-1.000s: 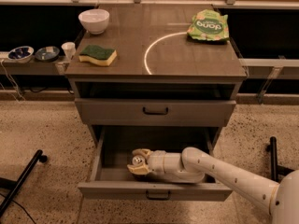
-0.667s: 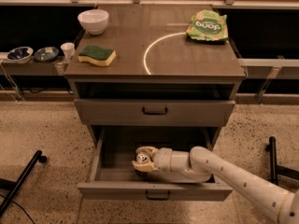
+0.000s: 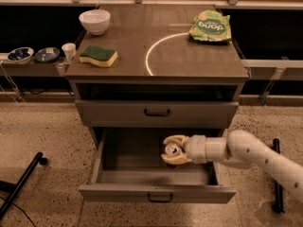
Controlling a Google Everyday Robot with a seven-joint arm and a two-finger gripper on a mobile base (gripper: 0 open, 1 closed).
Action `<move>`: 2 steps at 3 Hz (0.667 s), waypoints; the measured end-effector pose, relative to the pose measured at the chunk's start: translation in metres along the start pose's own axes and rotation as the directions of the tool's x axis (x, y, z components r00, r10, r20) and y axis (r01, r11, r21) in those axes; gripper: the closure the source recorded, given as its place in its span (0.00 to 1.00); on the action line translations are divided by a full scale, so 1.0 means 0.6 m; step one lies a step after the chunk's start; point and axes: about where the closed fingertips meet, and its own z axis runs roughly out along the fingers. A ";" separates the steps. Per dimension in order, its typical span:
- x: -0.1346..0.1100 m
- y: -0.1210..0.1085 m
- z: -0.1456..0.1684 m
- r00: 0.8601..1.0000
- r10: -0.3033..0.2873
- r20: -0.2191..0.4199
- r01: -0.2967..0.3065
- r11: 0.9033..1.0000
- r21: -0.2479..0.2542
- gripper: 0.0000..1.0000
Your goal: Pick orange can from middle drawer and place on counter
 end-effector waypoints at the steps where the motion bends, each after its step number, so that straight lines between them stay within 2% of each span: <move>1: -0.082 -0.076 -0.121 0.997 -0.073 -0.016 0.073 0.997 -0.012 1.00; 2: -0.143 -0.130 -0.199 0.995 -0.100 0.006 0.100 0.995 -0.025 1.00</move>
Offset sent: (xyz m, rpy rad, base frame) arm 0.0655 -0.1492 0.1979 -0.0082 -0.1165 0.0825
